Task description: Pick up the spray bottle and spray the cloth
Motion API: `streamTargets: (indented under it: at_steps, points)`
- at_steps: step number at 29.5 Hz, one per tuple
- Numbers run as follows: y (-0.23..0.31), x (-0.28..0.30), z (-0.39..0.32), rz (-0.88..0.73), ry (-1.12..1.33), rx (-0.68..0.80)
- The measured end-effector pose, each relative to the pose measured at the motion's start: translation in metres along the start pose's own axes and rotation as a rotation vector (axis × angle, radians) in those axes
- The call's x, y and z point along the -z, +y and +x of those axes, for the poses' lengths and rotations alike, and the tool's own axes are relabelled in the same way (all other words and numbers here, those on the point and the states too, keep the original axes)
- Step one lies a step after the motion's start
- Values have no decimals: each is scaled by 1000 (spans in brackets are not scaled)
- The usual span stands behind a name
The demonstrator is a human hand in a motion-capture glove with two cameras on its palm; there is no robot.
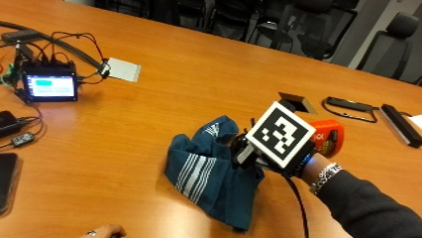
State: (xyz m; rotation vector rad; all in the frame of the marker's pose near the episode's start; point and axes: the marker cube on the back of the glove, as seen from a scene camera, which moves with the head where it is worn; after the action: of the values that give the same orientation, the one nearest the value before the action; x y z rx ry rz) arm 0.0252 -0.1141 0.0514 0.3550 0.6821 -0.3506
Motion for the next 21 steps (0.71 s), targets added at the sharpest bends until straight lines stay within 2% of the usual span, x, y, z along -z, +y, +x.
streamTargets:
  at_steps: [5, 13, 17, 21]
  points:
    - [-17, 37, 30, 127, -205, -204]
    - [-92, 111, 61, 443, -912, -567]
    - [-121, 106, 50, 501, -1131, -695]
    - [-135, 77, 41, 525, -1251, -788]
